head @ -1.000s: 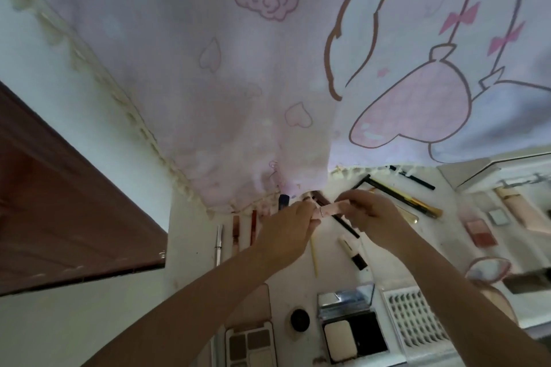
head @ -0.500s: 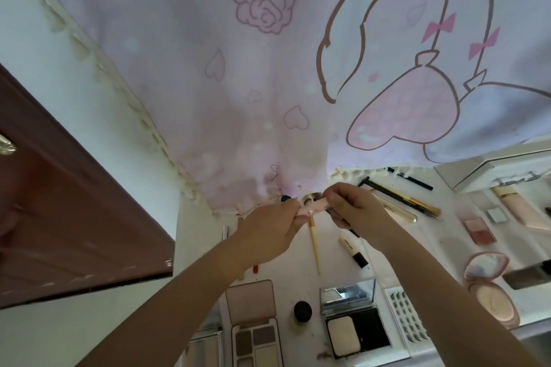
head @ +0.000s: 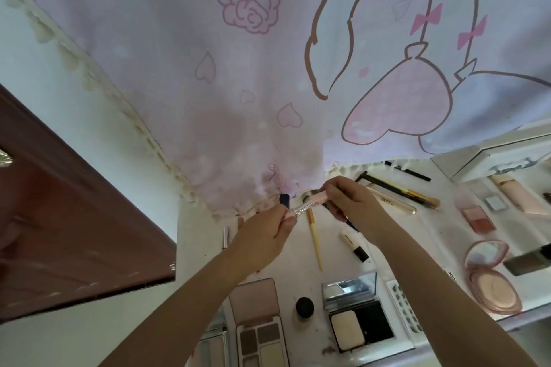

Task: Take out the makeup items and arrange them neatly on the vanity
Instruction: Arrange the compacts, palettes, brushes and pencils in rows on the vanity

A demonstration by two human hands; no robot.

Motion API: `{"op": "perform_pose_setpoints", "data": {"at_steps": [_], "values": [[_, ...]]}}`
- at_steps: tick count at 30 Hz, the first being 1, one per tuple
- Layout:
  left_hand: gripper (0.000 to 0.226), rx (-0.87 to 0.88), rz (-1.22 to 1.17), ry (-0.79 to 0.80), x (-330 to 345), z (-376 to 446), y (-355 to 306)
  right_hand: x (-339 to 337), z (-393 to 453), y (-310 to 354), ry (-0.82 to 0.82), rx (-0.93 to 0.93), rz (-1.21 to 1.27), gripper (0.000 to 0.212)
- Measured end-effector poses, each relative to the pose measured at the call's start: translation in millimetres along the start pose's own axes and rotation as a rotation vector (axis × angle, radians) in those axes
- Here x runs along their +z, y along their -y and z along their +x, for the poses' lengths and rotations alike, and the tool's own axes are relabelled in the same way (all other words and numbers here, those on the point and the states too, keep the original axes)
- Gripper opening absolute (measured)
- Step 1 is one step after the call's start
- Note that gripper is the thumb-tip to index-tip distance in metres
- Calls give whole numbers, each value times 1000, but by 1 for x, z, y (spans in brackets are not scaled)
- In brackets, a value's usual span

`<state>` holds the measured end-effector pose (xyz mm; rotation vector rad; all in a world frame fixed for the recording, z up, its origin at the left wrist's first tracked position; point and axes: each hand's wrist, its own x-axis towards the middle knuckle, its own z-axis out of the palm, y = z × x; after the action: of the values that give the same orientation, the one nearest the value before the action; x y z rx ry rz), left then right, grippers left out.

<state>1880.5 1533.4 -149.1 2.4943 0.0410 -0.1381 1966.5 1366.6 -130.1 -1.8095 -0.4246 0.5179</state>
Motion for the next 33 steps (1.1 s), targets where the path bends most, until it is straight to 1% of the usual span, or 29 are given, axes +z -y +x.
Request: {"op": "perform_pose_setpoints", "data": {"at_steps": [3,7,9,11,13,16,20,21,25,28,31,33], "values": [[34,5,8,17,4,-2,-1,6,-1,-5,51,9,-60,24],[16,10,-74,20,10,-3,3,11,1,-10,124,25,-150,26],[20,9,-84,34,15,-1,7,14,2,-13,158,48,-176,26],[19,3,-114,34,18,1,14,17,3,-15,161,77,-132,21],[17,-3,-139,-10,23,2,22,16,4,-20,152,100,-97,16],[25,-71,-187,-104,27,2,36,13,5,-32,147,165,-164,14],[27,-139,-231,-78,34,2,55,5,10,-57,106,258,-249,16],[26,-166,-229,-67,36,2,59,3,10,-63,94,260,-295,18],[27,-282,-187,-10,46,3,71,4,12,-86,82,214,-614,24],[27,-343,-193,18,54,5,78,12,16,-102,189,187,-827,35],[25,-370,-204,-33,61,10,81,20,19,-113,288,165,-931,48],[20,-369,-197,-88,63,15,80,26,20,-116,326,183,-972,51]]}}
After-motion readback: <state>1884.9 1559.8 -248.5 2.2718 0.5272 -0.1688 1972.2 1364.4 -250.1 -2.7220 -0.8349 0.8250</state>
